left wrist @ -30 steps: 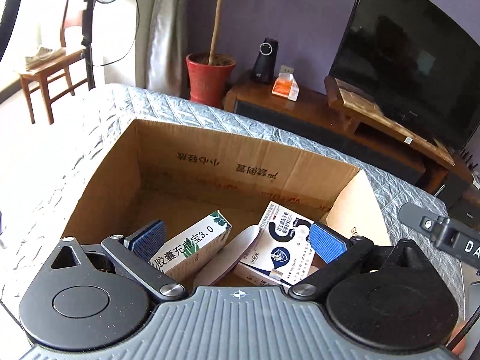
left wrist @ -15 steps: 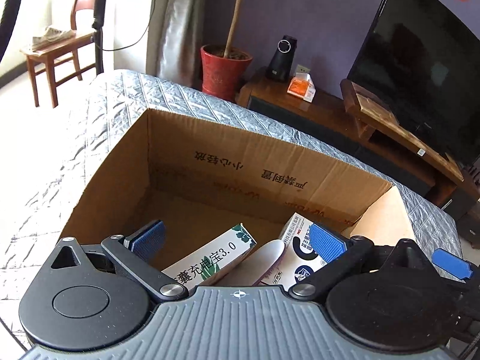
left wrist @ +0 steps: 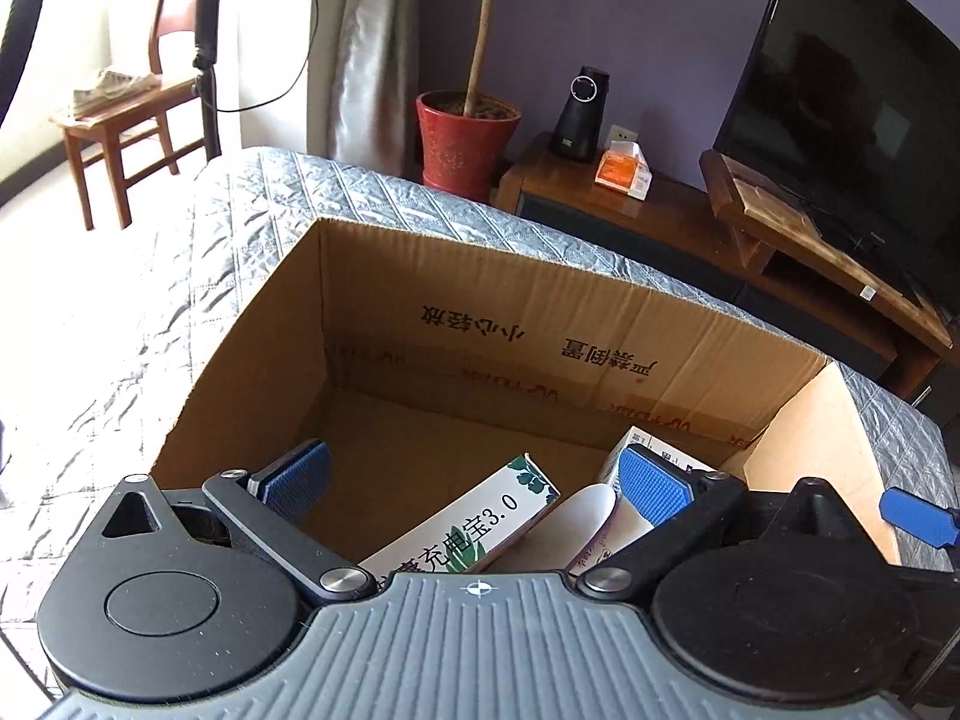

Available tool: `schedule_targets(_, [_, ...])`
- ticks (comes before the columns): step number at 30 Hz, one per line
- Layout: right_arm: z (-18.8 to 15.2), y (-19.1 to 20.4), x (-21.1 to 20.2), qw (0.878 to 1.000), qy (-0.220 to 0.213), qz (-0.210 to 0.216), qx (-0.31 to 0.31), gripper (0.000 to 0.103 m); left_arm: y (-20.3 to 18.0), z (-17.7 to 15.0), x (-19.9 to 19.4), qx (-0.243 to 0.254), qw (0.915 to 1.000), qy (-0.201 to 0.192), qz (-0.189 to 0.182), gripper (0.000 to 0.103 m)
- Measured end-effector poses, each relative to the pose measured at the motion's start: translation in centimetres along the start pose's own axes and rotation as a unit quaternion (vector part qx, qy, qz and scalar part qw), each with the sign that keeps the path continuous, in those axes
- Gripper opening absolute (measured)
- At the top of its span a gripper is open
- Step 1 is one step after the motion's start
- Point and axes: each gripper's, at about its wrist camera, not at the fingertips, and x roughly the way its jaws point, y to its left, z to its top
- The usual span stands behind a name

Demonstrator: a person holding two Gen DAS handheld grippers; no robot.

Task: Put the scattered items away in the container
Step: 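Swing the left gripper over the cardboard box and look into it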

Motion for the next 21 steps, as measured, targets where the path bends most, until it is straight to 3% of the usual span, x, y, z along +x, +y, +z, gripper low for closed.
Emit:
schedule_targets(5, [-0.2,0.7,-0.1,0.999,0.003,-0.032,-0.029,0.102,-0.5,-0.2,0.2,0.010,0.9999,0.009,-0.003,0.103])
schedule_targets(12, [-1.1,0.0,-0.4,0.998,-0.006,-0.040,-0.040,0.102,-0.4,-0.3,0.5,-0.007,0.9996,0.020,-0.022,0.103])
schedule_targets(16, [-1.9,-1.9,-2.2,0.998,-0.063,0.006,0.005,0.102,-0.4,-0.4,0.5,-0.015,0.9995,0.018,-0.022,0.103])
schedule_targets(19, [-1.9,-4.0,-2.5,0.996,-0.053,0.050,0.042,0.102,-0.8,-0.5,0.5,-0.013,0.9995,0.020,-0.022,0.103])
schedule_targets(21, [-1.9,-5.6,-2.7,0.995,-0.053,0.047,0.065,0.102,-1.2,-0.7,0.6,-0.008,0.9995,0.022,-0.022,0.102])
